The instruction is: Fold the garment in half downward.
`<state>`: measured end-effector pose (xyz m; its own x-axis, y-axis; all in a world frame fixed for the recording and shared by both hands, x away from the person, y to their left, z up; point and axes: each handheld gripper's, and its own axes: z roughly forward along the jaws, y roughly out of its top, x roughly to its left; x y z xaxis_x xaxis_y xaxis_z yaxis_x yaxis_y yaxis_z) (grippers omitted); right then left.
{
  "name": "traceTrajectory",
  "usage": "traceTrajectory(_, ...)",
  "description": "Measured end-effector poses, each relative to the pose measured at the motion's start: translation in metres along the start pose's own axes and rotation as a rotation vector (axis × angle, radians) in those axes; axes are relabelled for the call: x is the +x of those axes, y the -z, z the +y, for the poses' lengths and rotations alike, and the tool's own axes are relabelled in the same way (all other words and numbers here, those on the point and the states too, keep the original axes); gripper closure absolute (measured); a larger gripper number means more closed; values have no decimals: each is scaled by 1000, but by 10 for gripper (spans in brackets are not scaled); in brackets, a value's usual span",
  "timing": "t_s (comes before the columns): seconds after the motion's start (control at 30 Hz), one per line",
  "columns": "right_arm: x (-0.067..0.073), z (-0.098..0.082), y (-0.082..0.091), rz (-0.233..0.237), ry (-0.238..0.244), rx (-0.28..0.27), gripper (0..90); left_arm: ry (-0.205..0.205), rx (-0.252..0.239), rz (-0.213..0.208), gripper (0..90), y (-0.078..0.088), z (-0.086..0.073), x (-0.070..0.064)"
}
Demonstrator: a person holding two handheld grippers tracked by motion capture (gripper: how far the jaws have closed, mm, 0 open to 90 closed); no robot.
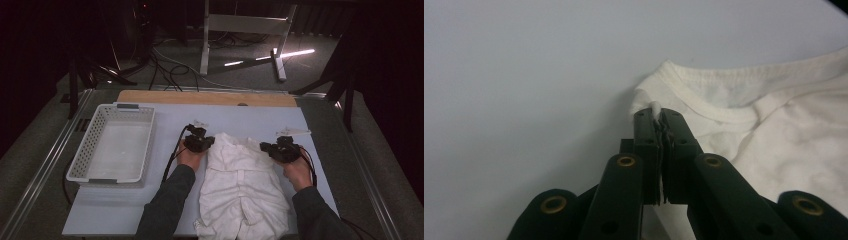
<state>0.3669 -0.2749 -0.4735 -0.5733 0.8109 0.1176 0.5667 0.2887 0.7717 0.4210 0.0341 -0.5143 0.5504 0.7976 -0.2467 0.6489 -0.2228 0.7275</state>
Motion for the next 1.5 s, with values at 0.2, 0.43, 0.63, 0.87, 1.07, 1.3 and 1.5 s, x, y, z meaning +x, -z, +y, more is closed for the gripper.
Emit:
traceTrajectory(0.2, -5, 8, 3, -41, -3, 3, 860, 1, -43, -13, 874, 10, 12, 0)
traceTrajectory(0.43, -12, 22, 6, -70, 3, -16, 861, -11, -82, -14, 875, 20, 30, -2)
traceTrajectory(0.63, -16, 32, 8, -94, -2, -37, 861, -9, -105, -12, 876, 26, 39, -1)
traceTrajectory(0.87, -21, 41, 11, -112, -11, -50, 861, -5, -129, -9, 877, 32, 48, 0)
traceTrajectory(1.07, -29, 48, 14, -120, -27, -84, 861, 14, -167, -7, 877, 41, 60, 2)
traceTrajectory(1.3, -19, 41, 17, -85, 9, -79, 860, 17, -159, -73, 873, 44, 48, 2)
traceTrajectory(1.5, -13, 36, 24, -57, 33, -72, 859, 26, -171, -129, 872, 51, 42, 2)
